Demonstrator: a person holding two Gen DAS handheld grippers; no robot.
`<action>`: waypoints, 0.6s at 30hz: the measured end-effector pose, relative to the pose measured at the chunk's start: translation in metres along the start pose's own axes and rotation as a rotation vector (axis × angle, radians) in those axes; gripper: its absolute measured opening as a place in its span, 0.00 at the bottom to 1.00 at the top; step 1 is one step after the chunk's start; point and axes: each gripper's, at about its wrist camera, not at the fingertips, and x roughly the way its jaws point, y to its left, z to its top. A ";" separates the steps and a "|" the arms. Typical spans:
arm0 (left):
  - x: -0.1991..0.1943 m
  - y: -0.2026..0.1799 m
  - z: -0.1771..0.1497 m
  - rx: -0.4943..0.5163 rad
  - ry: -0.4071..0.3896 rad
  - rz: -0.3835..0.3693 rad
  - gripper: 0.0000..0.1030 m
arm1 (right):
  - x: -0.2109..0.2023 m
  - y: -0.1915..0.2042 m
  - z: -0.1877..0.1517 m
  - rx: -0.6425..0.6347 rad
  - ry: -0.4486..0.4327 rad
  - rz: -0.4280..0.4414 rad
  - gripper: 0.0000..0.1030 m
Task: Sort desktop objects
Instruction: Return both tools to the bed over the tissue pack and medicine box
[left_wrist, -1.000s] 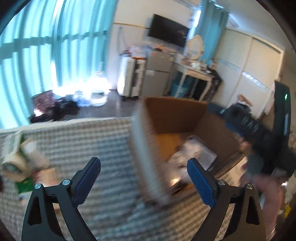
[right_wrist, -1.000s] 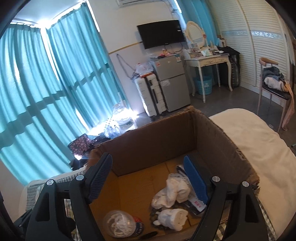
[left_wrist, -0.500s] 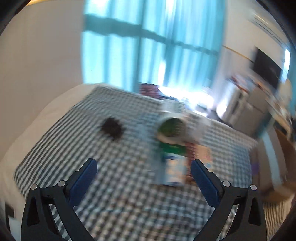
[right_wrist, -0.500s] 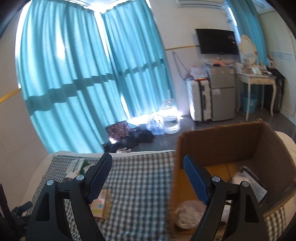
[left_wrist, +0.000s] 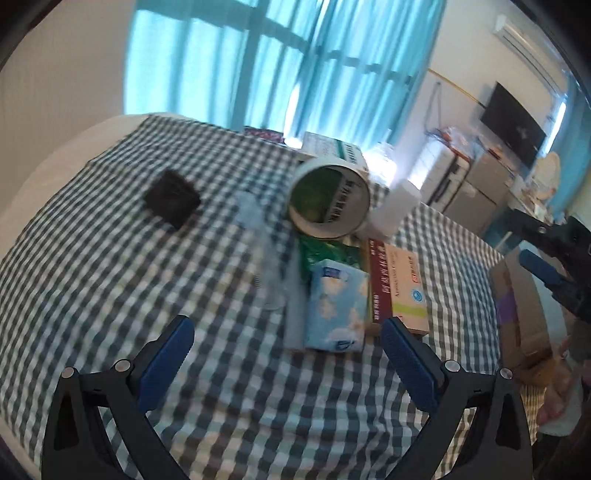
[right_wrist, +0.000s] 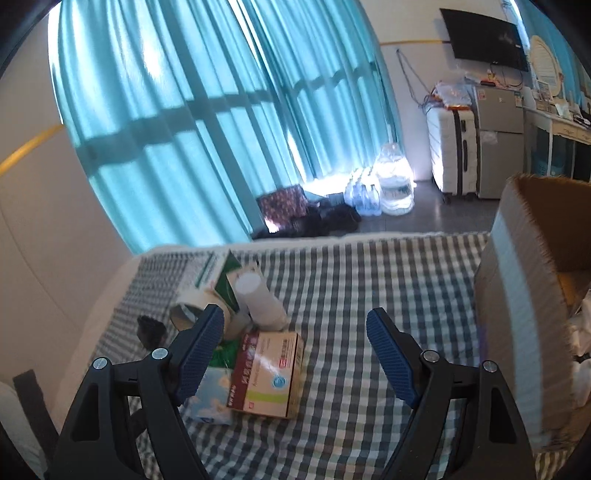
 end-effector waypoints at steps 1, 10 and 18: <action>0.005 -0.005 0.000 0.015 -0.014 0.010 1.00 | 0.006 0.005 -0.004 -0.016 0.014 -0.008 0.78; 0.038 -0.013 -0.006 0.083 0.045 -0.017 1.00 | 0.056 0.033 -0.026 -0.133 0.124 0.010 0.78; 0.058 -0.028 -0.018 0.177 0.063 0.087 1.00 | 0.069 0.038 -0.036 -0.177 0.163 -0.003 0.78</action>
